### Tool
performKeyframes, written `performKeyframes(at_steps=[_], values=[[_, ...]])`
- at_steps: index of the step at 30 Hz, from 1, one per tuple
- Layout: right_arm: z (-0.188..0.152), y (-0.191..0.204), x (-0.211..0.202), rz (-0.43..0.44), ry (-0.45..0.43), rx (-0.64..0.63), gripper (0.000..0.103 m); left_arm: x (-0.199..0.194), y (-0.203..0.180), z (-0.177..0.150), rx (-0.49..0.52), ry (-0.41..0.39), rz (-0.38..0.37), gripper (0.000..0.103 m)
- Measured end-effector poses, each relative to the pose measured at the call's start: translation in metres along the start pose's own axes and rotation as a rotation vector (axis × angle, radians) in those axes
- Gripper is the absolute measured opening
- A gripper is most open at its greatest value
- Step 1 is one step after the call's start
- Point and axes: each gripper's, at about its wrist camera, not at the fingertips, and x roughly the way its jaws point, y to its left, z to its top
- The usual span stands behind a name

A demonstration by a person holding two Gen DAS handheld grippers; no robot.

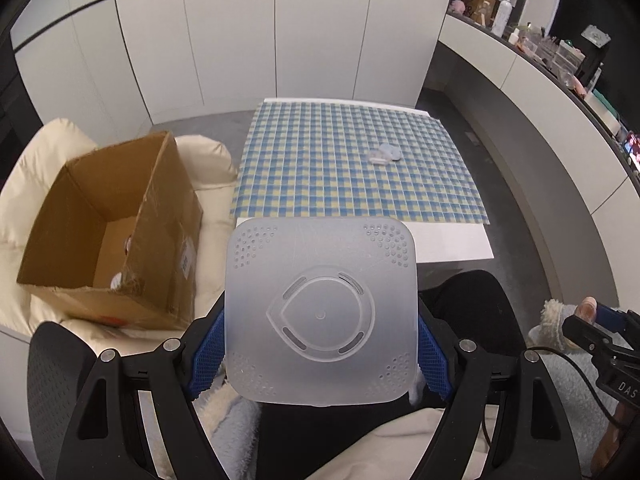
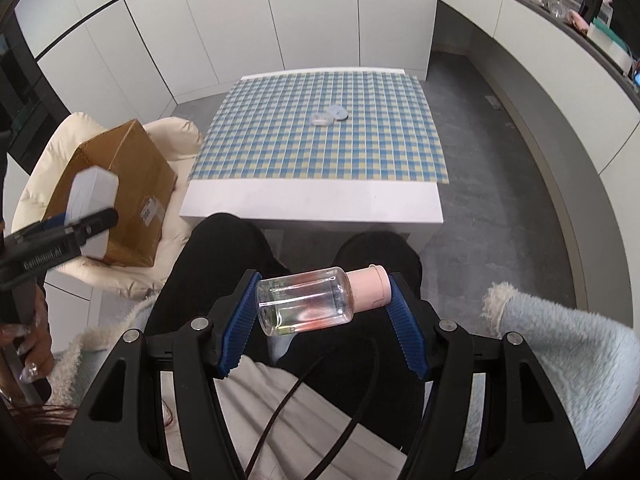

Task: Organize objects
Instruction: 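Carry the jar with the right tool toward the cardboard box while the left tool carries the container, then swing both tools over the cardboard box on the armchair, holding jar and container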

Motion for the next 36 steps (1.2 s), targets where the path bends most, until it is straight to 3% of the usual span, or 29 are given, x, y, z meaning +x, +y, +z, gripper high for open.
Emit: performKeyframes(at_steps=[23, 36], values=[[0.005, 0.008, 0.016, -0.019, 0.038, -0.033, 0.066, 0.008, 0.013, -0.001, -0.032, 0.017, 0.010, 0.082], [0.010, 0.031, 0.019, 0.004, 0.031, -0.106, 0.066, -0.001, 0.039, -0.011, -0.112, 0.018, 0.037, 0.082]])
